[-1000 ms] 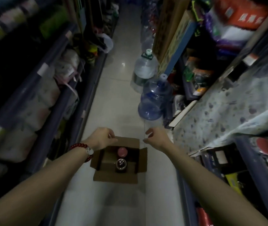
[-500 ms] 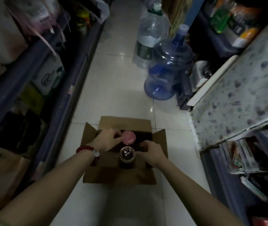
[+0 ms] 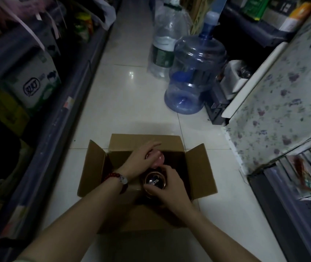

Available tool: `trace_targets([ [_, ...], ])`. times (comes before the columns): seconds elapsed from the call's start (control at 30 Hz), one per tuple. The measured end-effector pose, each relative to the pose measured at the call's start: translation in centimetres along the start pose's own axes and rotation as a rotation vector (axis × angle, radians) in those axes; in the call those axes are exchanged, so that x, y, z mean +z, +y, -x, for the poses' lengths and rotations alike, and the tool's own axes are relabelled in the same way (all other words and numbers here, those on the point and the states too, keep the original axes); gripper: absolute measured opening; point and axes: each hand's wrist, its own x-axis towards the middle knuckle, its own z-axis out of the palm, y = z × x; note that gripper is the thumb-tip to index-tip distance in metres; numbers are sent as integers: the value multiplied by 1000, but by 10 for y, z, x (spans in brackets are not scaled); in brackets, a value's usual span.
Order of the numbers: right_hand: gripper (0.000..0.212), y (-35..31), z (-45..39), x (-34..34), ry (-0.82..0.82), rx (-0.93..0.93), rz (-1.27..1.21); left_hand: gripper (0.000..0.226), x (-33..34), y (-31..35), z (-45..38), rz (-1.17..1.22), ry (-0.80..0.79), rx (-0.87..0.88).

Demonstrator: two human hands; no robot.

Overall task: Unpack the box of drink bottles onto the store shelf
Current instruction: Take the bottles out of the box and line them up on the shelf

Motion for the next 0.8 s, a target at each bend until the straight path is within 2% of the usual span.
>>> trace_targets([
  [0.07, 93, 2, 2, 6, 14, 8, -16, 42, 7, -7, -5, -6, -43, 15],
  [0.13, 100, 2, 2, 11, 28, 12, -3, 41, 10, -14, -9, -76, -75, 14],
  [0.27, 81, 4, 2, 16, 65, -4, 6, 43, 8, -28, -10, -113, -85, 20],
  [0.37, 70, 6, 1, 18, 93, -30, 17, 49, 1, -41, -6, -22, -23, -6],
  [0.57, 63, 9, -2, 19, 115, -73, 49, 61, -3, -53, -1, 10, 57, 0],
  [0.8, 72, 10, -3, 19, 79, -60, 48, 63, 3, -56, 0, 58, 159, -21],
])
